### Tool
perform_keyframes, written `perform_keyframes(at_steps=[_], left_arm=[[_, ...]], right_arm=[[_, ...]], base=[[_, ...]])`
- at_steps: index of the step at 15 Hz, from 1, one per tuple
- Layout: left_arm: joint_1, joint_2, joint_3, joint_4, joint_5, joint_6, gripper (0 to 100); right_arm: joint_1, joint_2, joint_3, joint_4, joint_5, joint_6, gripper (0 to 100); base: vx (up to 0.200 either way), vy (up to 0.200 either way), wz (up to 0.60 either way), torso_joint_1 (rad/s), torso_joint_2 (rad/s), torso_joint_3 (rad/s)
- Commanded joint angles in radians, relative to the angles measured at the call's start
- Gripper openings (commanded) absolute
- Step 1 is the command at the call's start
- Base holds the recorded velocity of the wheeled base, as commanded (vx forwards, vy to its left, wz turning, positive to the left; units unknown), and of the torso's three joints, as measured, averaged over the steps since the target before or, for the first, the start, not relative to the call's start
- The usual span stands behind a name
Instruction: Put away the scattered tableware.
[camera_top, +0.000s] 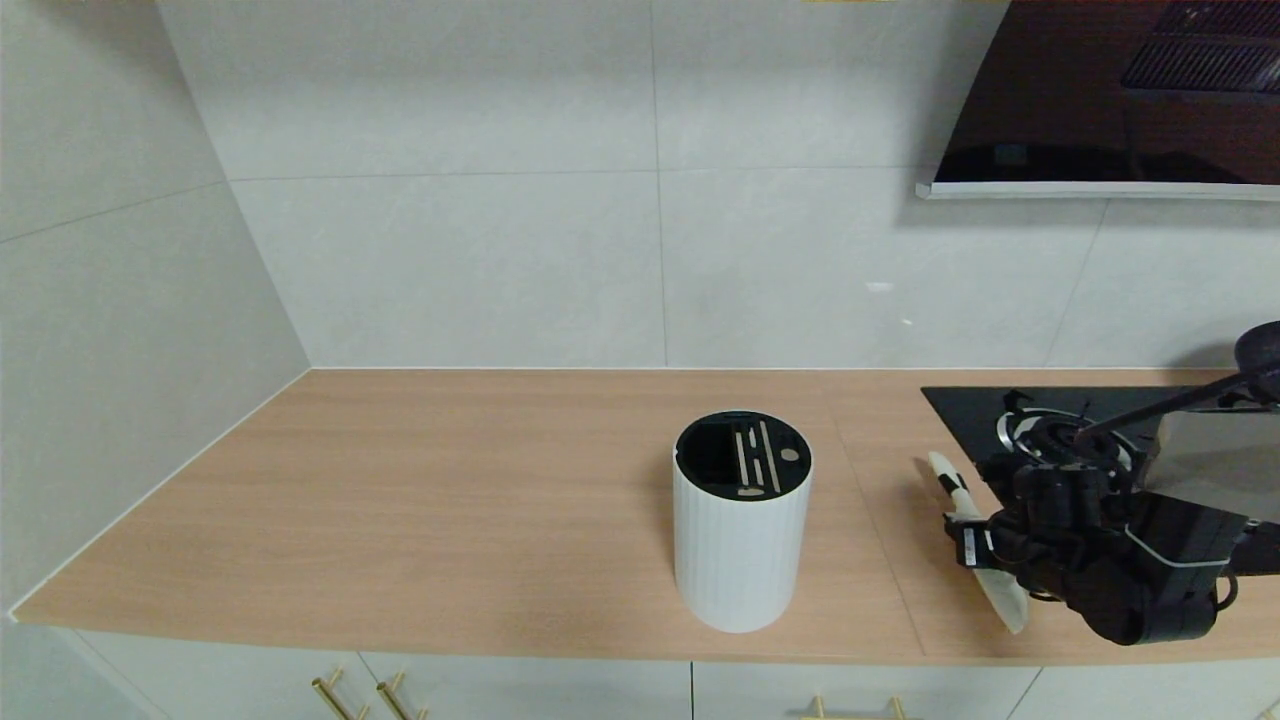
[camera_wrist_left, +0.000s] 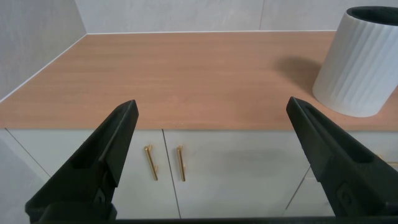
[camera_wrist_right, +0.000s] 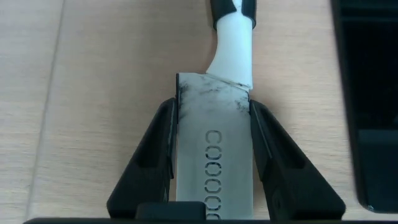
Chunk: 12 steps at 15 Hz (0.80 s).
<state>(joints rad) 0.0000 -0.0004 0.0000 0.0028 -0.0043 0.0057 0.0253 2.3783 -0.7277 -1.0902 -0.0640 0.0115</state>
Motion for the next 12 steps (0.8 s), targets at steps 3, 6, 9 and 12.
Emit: perform_keyframes(at_steps=[3, 6, 9, 12], left_arm=[[0.0, 0.0, -0.002, 0.0, 0.0, 0.0, 100], [0.0, 0.0, -0.002, 0.0, 0.0, 0.0, 100], [0.0, 0.0, 0.0, 0.0, 0.0, 0.0, 100], [0.0, 0.0, 0.0, 0.0, 0.0, 0.008, 100]], right_arm=[[0.021, -0.284, 0.082, 0.021, 0.0, 0.005, 0], [0.036, -0.412, 0.1, 0.073, 0.0, 0.007, 0], [0.044, -0.507, 0.099, 0.133, 0.001, 0.027, 0], [0.084, -0.584, 0.102, 0.19, 0.0, 0.036, 0]], base=[[0.0, 0.0, 0.0, 0.0, 0.0, 0.0], [0.0, 0.0, 0.0, 0.0, 0.0, 0.0], [0.0, 0.0, 0.0, 0.0, 0.0, 0.0], [0.0, 0.0, 0.0, 0.0, 0.0, 0.0]])
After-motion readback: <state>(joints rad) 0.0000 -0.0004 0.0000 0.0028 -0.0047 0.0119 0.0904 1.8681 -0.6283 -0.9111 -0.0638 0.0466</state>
